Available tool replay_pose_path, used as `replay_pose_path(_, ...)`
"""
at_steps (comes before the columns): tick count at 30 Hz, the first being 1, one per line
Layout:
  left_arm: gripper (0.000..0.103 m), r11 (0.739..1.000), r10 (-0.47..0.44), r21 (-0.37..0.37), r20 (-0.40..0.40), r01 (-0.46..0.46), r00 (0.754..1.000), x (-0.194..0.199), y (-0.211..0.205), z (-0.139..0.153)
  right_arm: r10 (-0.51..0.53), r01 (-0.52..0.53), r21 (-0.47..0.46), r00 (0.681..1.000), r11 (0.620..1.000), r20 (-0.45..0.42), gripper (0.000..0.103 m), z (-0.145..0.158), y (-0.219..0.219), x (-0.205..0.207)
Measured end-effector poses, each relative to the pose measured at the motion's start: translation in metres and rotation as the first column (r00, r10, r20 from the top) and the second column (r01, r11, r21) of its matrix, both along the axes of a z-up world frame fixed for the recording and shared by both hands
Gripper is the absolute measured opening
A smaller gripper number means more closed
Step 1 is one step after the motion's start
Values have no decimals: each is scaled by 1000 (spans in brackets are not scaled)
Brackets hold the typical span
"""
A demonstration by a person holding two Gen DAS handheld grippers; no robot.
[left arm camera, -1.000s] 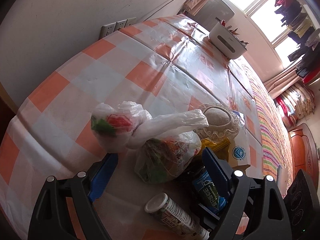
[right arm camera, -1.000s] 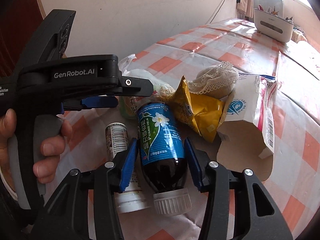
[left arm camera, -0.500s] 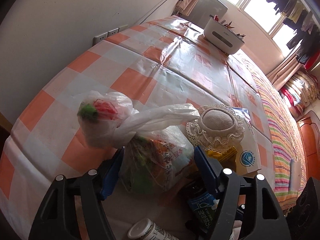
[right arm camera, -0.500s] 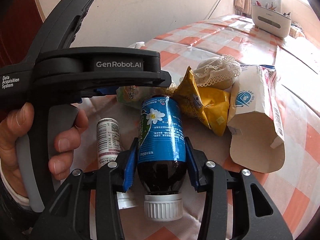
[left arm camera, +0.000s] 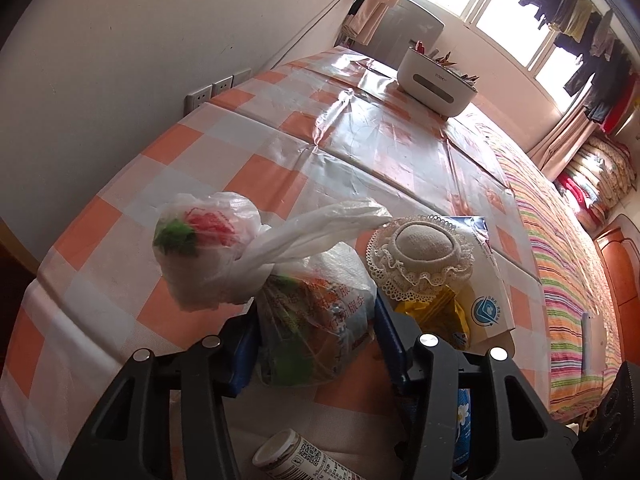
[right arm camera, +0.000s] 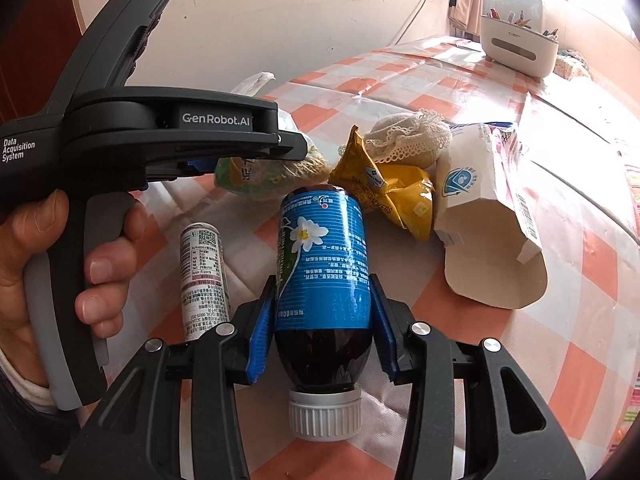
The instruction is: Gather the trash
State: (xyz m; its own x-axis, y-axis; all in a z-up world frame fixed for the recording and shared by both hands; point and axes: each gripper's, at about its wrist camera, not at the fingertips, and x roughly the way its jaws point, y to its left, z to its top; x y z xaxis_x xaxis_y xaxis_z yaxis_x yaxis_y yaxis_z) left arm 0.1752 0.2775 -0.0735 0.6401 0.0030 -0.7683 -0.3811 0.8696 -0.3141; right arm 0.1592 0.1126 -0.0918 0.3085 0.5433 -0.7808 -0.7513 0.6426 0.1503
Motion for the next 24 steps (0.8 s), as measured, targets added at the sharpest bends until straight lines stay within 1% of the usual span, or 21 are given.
replay_pose_path(3, 50, 1000, 1, 23, 28, -1, 1000, -7, -3, 9, -9, 9, 0, 1000, 1000, 15, 42, 4, -6, -7)
replay_pose_path(7, 50, 1000, -7, 28, 63, 5, 998, -15, -8, 18, -18, 19, -4, 999, 1000, 40, 42, 9, -14, -19)
replay_pose_path(14, 50, 999, -31, 34, 100, 28, 995, -29, -23, 28, -40, 40, 0, 996, 999, 75, 42, 20, -34, -35)
replay_pose_path(15, 50, 999, -36, 42, 106, 32, 994, -31, -27, 30, -47, 47, 5, 996, 999, 77, 42, 20, -36, -31)
replay_pose_path(20, 50, 995, -75, 77, 132, 65, 988, -41, -45, 37, -85, 83, 19, 992, 996, 91, 42, 28, -55, -37)
replay_pose_path(24, 50, 990, -110, 101, 143, 96, 984, -47, -61, 40, -127, 125, 31, 988, 992, 90, 42, 29, -74, -32)
